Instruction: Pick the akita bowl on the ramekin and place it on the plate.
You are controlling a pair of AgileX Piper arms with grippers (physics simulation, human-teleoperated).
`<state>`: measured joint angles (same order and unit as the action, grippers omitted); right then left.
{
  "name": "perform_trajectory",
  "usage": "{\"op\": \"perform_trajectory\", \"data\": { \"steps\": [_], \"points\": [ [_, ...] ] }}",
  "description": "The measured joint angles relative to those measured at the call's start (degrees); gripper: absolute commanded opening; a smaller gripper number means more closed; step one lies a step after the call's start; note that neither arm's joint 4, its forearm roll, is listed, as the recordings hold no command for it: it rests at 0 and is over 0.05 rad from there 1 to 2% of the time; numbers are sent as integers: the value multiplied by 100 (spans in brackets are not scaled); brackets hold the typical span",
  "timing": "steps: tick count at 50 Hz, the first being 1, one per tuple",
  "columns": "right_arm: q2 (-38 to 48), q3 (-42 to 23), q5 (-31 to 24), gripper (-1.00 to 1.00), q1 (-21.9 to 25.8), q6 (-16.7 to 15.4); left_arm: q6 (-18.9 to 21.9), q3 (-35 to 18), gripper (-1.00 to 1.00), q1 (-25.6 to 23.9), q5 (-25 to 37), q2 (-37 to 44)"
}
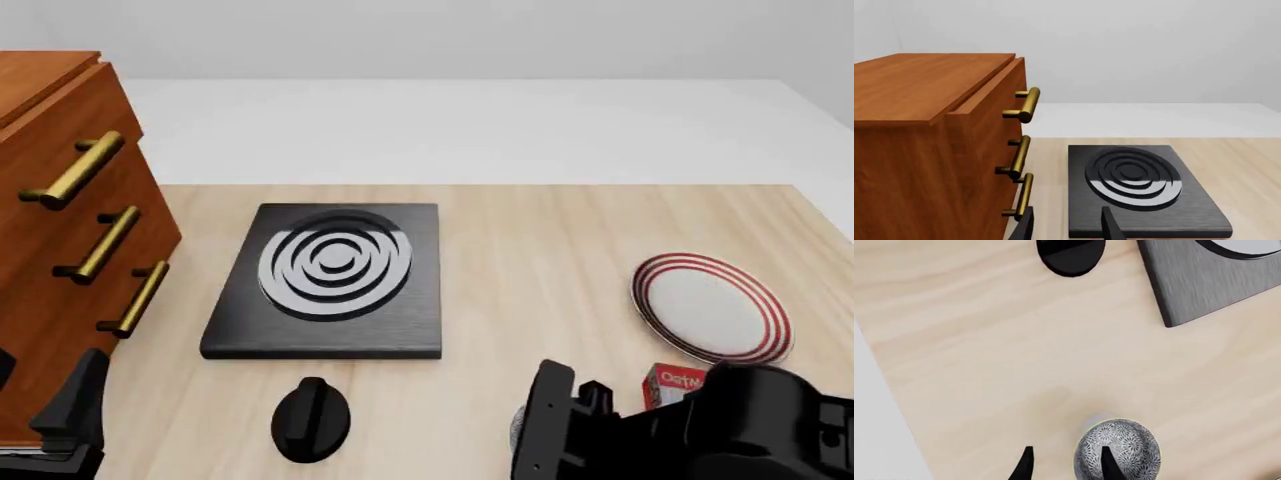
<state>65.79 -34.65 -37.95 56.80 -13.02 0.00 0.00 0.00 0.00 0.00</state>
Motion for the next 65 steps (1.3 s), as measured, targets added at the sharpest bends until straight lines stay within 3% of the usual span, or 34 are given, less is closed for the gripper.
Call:
{"op": "perform_trajectory", "data": {
  "steps": [31, 65],
  "points": [
    [210, 453, 502, 100, -356, -197, 0, 0, 100, 0, 0, 0],
    [577, 805, 999, 100, -332, -50, 0, 0, 100, 0, 0, 0]
  ]
}}
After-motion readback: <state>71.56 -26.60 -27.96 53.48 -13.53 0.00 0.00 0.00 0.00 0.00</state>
